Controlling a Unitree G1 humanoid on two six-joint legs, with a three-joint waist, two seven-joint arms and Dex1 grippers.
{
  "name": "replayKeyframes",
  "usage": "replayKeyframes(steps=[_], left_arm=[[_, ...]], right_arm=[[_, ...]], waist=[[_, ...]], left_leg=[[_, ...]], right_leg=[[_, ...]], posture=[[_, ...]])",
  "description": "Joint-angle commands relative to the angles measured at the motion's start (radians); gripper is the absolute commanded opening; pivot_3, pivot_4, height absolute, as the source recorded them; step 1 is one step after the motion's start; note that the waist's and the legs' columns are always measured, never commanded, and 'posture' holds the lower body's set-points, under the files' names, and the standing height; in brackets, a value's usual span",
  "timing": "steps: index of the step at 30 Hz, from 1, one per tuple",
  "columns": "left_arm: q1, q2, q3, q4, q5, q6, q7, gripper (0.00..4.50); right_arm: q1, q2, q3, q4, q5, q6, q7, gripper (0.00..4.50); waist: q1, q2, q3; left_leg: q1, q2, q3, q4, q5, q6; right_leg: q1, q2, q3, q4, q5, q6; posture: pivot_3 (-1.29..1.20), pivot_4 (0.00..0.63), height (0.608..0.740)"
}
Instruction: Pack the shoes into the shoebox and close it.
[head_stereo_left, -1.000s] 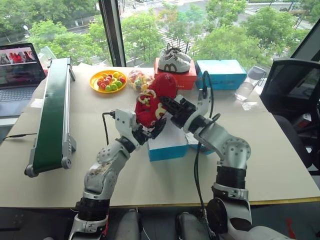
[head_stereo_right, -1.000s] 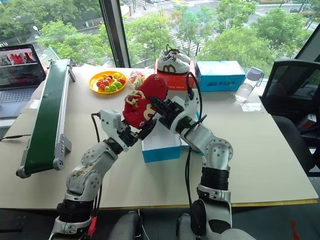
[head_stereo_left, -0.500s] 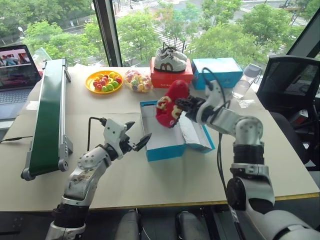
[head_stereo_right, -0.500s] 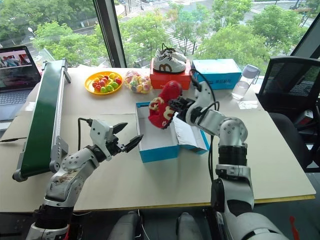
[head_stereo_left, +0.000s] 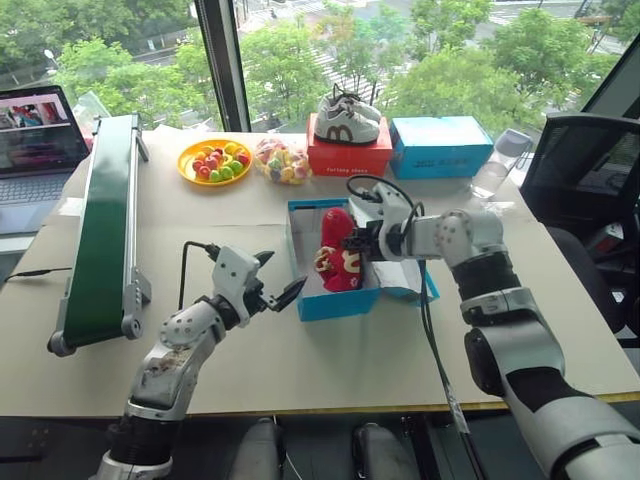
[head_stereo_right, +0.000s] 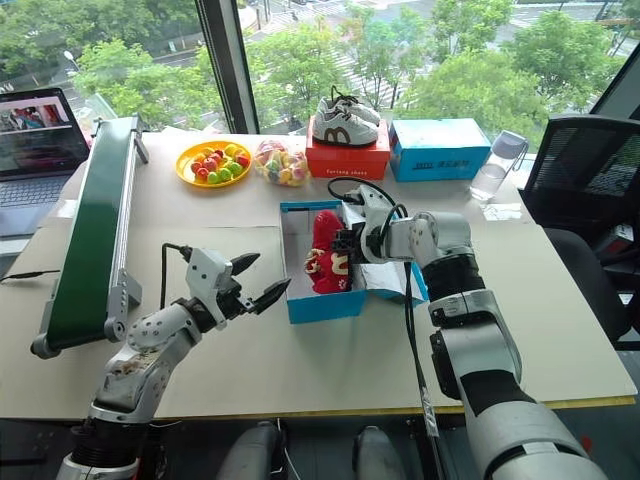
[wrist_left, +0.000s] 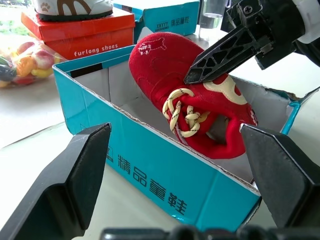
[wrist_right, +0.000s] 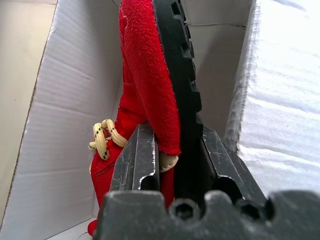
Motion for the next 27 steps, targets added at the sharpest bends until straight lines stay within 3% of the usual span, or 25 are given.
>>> replayKeyframes(steps=[1,5,13,22,27], left_arm=[[0.010,-0.014,-0.005,-0.061,0.006,-0.008,0.017,4.40],[0.017,-0.020,-0.006,-0.077,0.005,-0.004,0.027,4.40],[0.016,-0.019,-0.003,-0.074,0.005,-0.008,0.032,4.50],[-0.014,-0.003,0.076,0.007,0.054,-0.064,0.083,4.50],[-0.059,-0.016,0.244,0.137,0.109,-0.142,0.264,4.50]], right_arm=[[-0.047,0.015,0.021,0.073,-0.084,-0.041,0.065,0.76],[-0.060,0.037,0.013,0.155,-0.142,-0.062,0.098,0.76],[-0.099,0.074,-0.047,0.176,-0.182,-0.079,0.114,3.29],[-0.102,0.124,-0.121,-0.117,-0.168,-0.056,0.062,3.29],[-0.011,0.184,-0.149,-0.401,-0.147,-0.083,0.022,3.29]], waist=[[0.001,0.000,0.000],[0.002,0.000,0.000],[0.003,0.000,0.000],[0.002,0.000,0.000],[0.002,0.000,0.000]], left_leg=[[0.000,0.000,0.000,0.000,0.000,0.000],[0.000,0.000,0.000,0.000,0.000,0.000],[0.000,0.000,0.000,0.000,0.000,0.000],[0.000,0.000,0.000,0.000,0.000,0.000],[0.000,0.000,0.000,0.000,0.000,0.000]], right_leg=[[0.000,0.000,0.000,0.000,0.000,0.000],[0.000,0.000,0.000,0.000,0.000,0.000],[0.000,0.000,0.000,0.000,0.000,0.000],[-0.001,0.000,0.000,0.001,0.000,0.000],[0.000,0.000,-0.001,0.001,0.000,0.000]], posture=[[0.00,0.150,0.740],[0.00,0.150,0.740],[0.00,0.150,0.740],[0.00,0.150,0.740],[0.00,0.150,0.740]])
